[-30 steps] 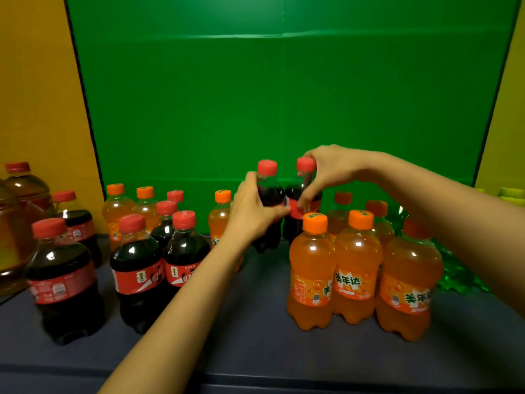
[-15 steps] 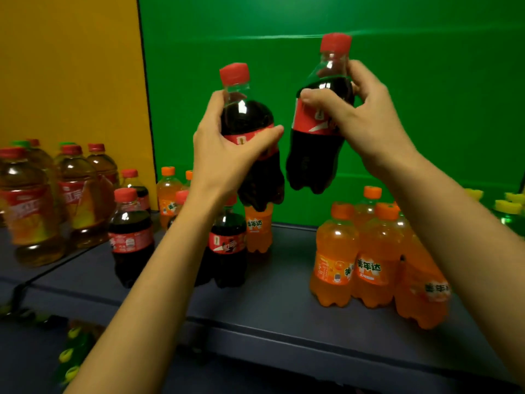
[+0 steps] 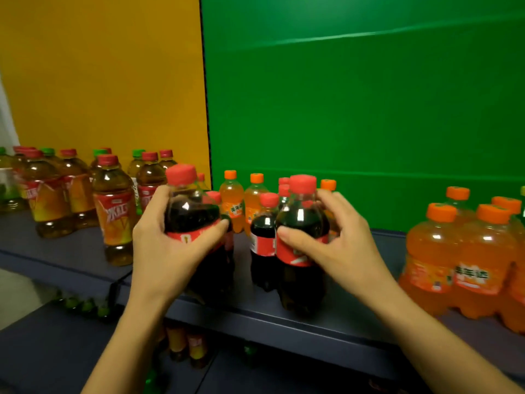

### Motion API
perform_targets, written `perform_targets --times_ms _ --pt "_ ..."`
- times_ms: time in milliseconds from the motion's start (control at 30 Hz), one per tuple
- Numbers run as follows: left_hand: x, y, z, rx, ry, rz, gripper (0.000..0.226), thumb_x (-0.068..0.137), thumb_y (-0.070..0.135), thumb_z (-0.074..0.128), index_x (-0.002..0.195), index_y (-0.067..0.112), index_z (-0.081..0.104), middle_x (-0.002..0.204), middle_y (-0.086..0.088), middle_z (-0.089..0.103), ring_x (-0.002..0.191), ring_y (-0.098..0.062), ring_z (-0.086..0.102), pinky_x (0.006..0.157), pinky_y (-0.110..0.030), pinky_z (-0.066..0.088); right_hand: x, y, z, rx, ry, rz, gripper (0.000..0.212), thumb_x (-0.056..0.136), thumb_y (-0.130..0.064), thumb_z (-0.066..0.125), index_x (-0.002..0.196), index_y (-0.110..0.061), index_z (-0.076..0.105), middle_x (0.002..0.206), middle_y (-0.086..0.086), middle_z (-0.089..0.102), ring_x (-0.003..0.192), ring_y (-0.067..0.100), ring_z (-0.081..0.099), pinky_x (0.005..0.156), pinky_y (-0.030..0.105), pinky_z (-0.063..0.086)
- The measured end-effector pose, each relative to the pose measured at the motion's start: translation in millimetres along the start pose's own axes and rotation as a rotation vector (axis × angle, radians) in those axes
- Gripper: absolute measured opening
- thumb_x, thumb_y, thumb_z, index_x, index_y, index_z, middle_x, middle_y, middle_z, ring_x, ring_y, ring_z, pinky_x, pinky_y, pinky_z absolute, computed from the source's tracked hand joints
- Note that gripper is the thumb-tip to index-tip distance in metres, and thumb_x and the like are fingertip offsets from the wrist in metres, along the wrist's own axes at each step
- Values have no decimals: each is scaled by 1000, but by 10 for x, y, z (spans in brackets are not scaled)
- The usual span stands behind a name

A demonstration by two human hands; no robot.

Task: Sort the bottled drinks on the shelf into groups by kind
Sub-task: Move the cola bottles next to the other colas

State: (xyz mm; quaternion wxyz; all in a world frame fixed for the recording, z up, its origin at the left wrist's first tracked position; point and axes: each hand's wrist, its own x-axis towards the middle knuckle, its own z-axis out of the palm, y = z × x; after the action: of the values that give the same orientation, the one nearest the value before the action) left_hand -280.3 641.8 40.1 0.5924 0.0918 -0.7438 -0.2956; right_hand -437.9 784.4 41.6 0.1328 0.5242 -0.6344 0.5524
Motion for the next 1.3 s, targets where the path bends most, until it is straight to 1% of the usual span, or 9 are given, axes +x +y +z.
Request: perform_targets --times_ms 200,400,633,733,900,967,1100,1167,1300 --pt "151 -608 -256 27 -54 -73 51 64 22 82 105 24 51 99 11 62 92 2 60 79 -13 48 -66 -66 694 -23 92 48 45 63 -57 66 100 -33 58 91 -13 51 90 -2 53 76 5 38" --pt "251 -1116 -274 -8 -96 -173 62 62 28 80 112 18 44 103 4 62 97 -5 59 81 -22 47 -80 -82 1201 -31 126 159 63 61 -58 69 115 -38 43 109 -21 50 105 1 55 89 28 51" --pt "251 -1422 -181 -100 -117 -221 57 66 28 79 112 29 46 104 14 60 92 10 57 77 -6 45 -69 -60 1565 -39 134 214 52 76 -45 65 117 -41 33 117 -20 45 108 -18 42 83 -2 34" --pt "265 -1464 -122 -136 -149 -229 60 66 40 71 117 31 40 110 8 58 102 -3 58 86 -20 49 -33 -53 1697 -32 113 259 61 82 -47 56 134 -36 26 124 -24 35 109 -29 30 86 -7 27" --pt "265 -1556 -83 -51 -162 -168 68 70 53 64 127 26 36 123 3 49 115 -15 50 98 -42 45 47 -27 1839 -43 81 289 62 88 -42 51 136 -40 11 136 -19 28 129 -4 31 104 13 32" --pt "260 -1570 -81 16 -172 -129 74 73 58 60 132 21 33 124 5 43 120 -14 44 102 -39 41 69 -24 1821 -74 39 295 65 90 -41 49 142 -33 11 141 -18 27 133 0 27 108 17 28" --pt "298 -1580 -155 150 -176 -66 75 78 66 49 134 17 35 121 11 34 116 -1 31 96 -12 26 75 -142 1599 -247 -129 294 74 92 -49 40 149 -26 -1 156 -13 7 143 2 7 118 30 16" --pt "369 -1548 -221 199 -142 -26 71 79 64 40 130 15 38 120 11 34 114 -2 31 95 -16 26 82 -288 1409 -375 -219 259 72 92 -54 35 149 -27 -1 156 -16 1 143 -1 3 118 25 10" --pt "713 -1321 -323 258 -63 120 58 83 54 42 119 8 46 109 4 42 102 -9 40 85 -21 31 386 -584 963 -552 -186 53 60 87 -53 32 141 -26 33 143 -13 40 131 2 37 111 27 30"
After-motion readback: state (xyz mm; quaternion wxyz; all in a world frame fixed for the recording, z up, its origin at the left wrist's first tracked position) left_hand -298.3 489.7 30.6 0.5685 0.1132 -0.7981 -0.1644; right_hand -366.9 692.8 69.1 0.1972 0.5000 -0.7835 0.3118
